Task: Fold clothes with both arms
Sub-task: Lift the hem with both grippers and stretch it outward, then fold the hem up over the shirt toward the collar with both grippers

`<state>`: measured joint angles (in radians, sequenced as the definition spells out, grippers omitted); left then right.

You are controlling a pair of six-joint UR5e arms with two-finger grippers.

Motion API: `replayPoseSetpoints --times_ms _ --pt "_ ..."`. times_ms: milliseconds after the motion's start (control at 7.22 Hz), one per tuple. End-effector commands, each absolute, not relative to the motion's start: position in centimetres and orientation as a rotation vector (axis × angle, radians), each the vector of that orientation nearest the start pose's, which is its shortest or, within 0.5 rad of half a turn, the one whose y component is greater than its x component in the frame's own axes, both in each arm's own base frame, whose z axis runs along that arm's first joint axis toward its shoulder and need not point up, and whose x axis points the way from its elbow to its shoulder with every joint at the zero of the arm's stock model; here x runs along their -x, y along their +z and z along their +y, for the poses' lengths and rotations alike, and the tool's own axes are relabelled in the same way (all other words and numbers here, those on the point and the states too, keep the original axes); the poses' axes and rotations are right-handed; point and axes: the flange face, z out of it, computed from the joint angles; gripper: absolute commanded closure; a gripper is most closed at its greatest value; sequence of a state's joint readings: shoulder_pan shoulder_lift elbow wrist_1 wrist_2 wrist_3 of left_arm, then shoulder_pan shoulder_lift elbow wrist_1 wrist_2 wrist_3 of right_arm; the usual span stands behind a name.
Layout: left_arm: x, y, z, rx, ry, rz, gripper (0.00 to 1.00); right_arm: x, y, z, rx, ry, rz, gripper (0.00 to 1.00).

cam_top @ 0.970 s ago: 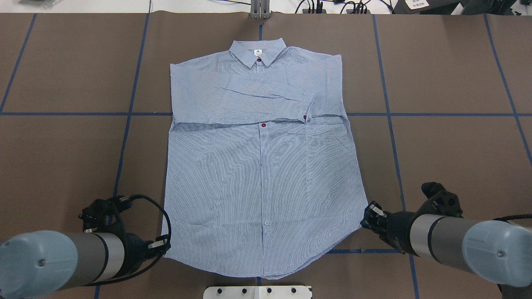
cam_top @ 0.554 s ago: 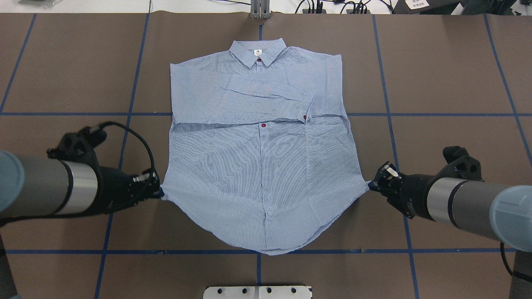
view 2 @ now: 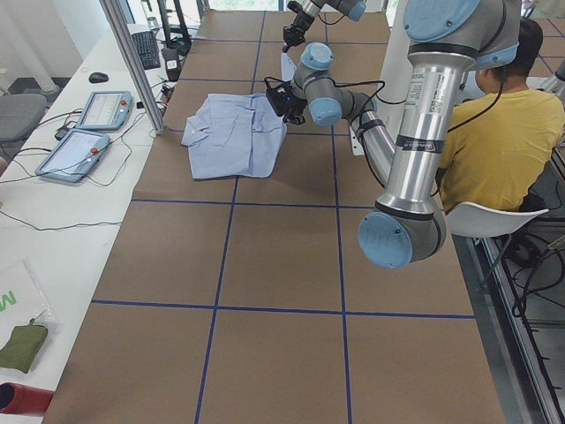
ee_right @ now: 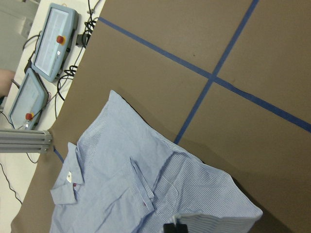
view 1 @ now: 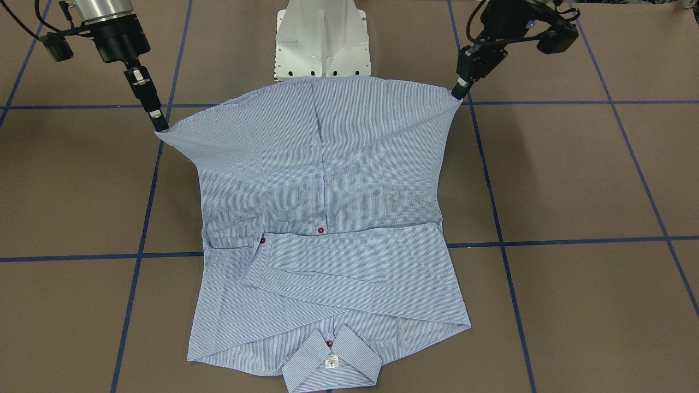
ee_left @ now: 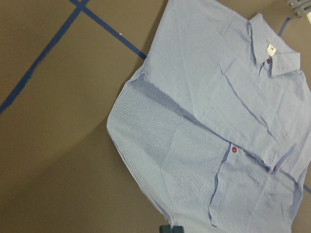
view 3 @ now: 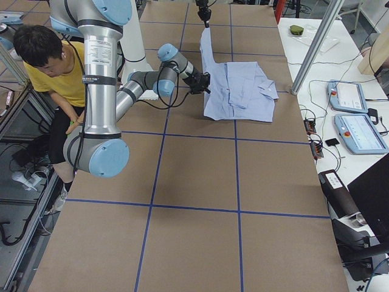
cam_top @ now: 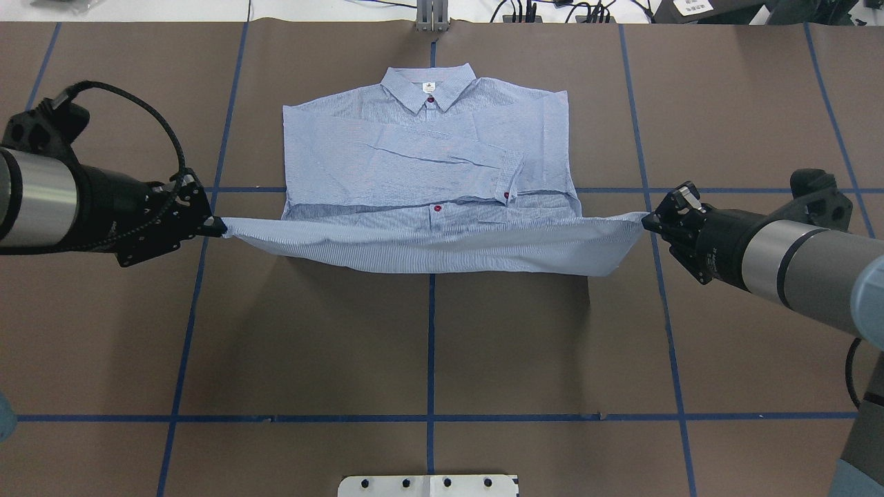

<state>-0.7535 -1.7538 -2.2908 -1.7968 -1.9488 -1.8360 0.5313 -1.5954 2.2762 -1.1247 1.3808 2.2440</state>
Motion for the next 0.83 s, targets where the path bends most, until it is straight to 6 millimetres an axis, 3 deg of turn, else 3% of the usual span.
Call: replayPoseSetpoints --times_ms 0,277,416,554,693 --pt "-25.5 22.8 -41.3 0.065 -0.765 1.177 1.0 32.1 28.3 -38.0 -0.21 1.236 -1.235 1.0" --pt "-30.0 22.6 -47.1 0.076 -0.803 1.151 1.0 36.5 27.2 -42.4 -0.262 1.273 -1.236 1.0" --pt "-30.5 24.0 -50.7 0.051 -0.828 1.167 1.0 37.1 26.3 -44.6 -0.286 1.287 -1.236 1.0" --pt "-31.2 26.8 -53.5 0.033 -0.84 1.179 1.0 37.4 26.7 -46.8 -0.31 1.303 -1.214 1.0" --pt "-31.9 28.6 -56.0 0.016 -0.851 1.186 1.0 38.9 26.8 -49.7 -0.348 1.289 -1.178 1.0"
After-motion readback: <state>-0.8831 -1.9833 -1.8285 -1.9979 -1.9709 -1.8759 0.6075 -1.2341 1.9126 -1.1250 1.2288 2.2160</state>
